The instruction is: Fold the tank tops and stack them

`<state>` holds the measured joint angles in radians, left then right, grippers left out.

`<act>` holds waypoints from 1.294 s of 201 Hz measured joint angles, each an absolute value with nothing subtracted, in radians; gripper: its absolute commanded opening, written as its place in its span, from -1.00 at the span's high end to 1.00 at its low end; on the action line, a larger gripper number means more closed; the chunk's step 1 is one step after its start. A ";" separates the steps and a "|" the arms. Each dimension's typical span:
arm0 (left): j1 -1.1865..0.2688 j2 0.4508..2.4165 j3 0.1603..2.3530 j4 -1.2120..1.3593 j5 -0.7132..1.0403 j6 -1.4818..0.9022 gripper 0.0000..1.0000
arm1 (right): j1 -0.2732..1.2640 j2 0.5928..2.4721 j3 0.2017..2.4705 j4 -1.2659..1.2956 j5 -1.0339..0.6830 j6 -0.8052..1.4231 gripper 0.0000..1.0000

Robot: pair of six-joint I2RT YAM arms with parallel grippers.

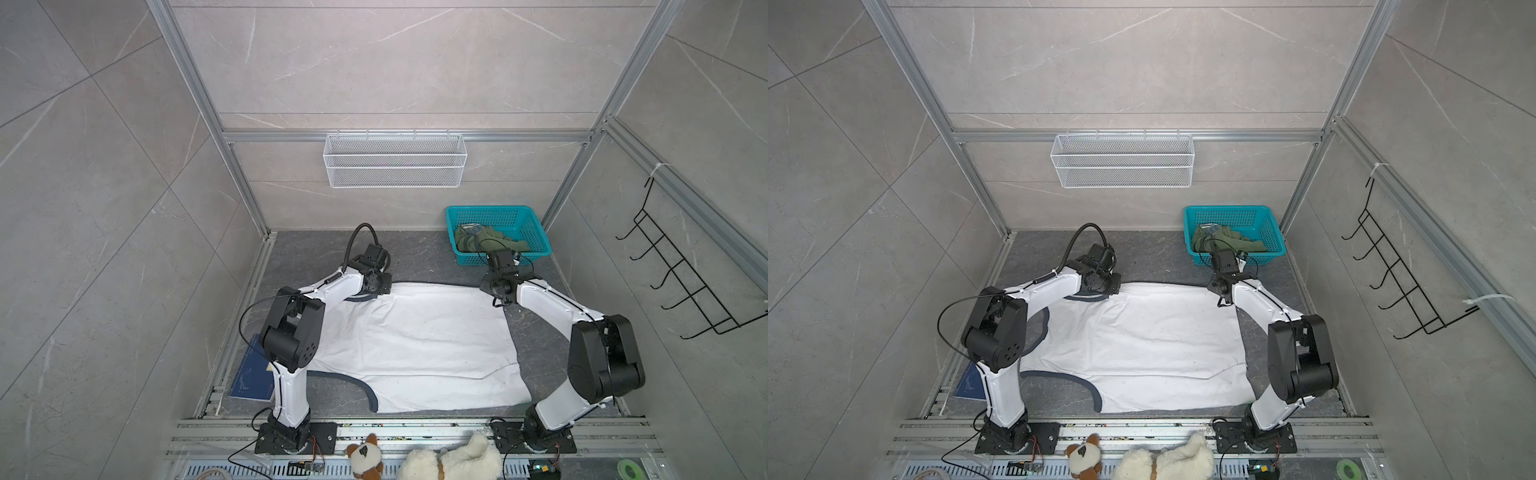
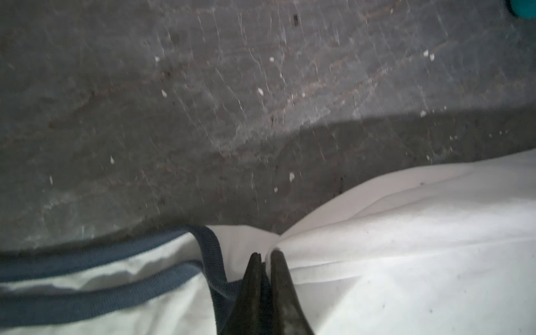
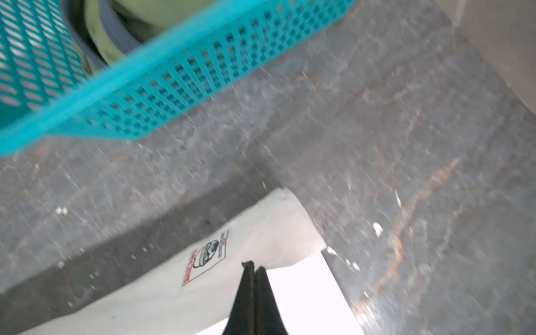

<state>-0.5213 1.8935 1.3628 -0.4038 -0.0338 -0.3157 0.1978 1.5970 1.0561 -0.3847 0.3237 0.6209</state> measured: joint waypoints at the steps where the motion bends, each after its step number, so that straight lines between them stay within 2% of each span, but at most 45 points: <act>1: -0.523 1.889 1.358 -0.403 -0.034 -0.316 1.00 | 0.198 1.593 1.052 -0.385 0.323 0.621 1.00; 61: -0.600 1.686 1.145 -0.324 -0.059 -0.356 1.00 | 0.198 1.388 0.859 -0.390 0.286 0.640 1.00; 121: -0.670 1.681 1.045 -0.305 -0.119 -0.399 1.00 | 0.198 1.308 0.729 -0.392 0.244 0.654 1.00; 210: -0.704 1.668 0.958 -0.257 -0.175 -0.476 0.98 | 0.199 1.300 0.664 -0.391 0.190 0.682 1.00; 234: -0.710 1.661 0.951 -0.253 -0.176 -0.488 0.79 | 0.202 1.301 0.662 -0.391 0.192 0.685 1.00; 256: -0.719 1.649 0.950 -0.253 -0.178 -0.496 0.48 | 0.202 1.301 0.662 -0.391 0.198 0.685 1.00; 260: -0.720 1.646 0.949 -0.253 -0.178 -0.500 0.40 | 0.202 1.301 0.662 -0.392 0.199 0.685 0.91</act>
<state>-0.7197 1.6463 0.9493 -0.2527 -0.1780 -0.4999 0.2016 1.3014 0.6624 -0.3916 0.1986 0.6849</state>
